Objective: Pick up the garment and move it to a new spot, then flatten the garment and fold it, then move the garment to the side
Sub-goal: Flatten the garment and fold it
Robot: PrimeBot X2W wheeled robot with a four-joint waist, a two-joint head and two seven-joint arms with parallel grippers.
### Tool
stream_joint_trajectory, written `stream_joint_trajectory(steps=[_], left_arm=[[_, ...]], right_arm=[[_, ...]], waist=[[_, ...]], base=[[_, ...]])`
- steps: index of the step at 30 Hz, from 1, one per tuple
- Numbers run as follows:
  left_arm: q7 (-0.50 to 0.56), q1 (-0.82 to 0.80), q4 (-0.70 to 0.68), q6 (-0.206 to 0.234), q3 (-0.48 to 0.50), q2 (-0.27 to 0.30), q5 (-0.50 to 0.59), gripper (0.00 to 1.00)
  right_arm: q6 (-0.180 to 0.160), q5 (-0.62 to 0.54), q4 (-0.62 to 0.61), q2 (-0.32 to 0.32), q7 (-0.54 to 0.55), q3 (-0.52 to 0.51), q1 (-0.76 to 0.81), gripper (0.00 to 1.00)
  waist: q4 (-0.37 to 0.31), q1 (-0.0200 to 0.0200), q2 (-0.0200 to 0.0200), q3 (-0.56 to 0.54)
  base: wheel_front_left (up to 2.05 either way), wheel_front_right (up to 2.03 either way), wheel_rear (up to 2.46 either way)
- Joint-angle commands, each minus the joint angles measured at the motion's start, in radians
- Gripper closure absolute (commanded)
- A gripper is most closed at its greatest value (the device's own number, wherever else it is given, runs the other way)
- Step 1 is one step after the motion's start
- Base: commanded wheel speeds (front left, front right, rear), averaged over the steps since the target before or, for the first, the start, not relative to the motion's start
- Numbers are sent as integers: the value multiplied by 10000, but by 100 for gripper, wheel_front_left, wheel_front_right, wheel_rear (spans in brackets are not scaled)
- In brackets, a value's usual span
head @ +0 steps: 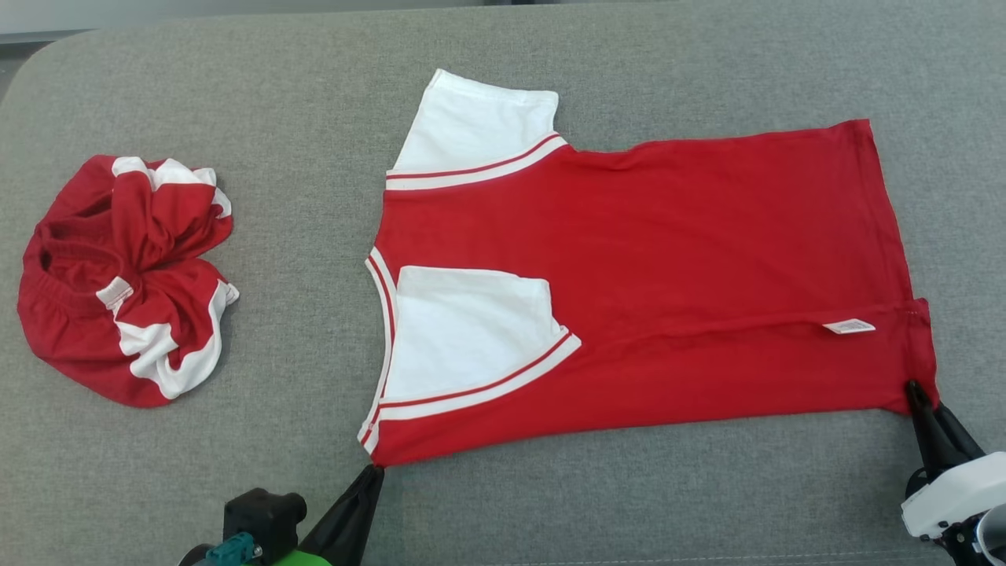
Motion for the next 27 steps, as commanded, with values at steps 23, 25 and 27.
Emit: stream_joint_trajectory(steps=[23,25,27], left_arm=[[951,-1134,-2792,940,1514,1592,268,0],[1443,-2173,-2777,744,1612,1588,132,0],[1996,-3357,-2405,464,1603,1522,45,0]], right_arm=[[-8,-878,-1945,58,-134,48,-84,0],[-10,-1089,-2131,29,-142,169,-269,0],[-8,-1304,-2280,124,-148,276,-572,0]], waist=[[-276,0,0,-51],[-275,0,0,198],[-317,0,0,513]], base=[[0,0,0],[0,0,0],[0,0,0]])
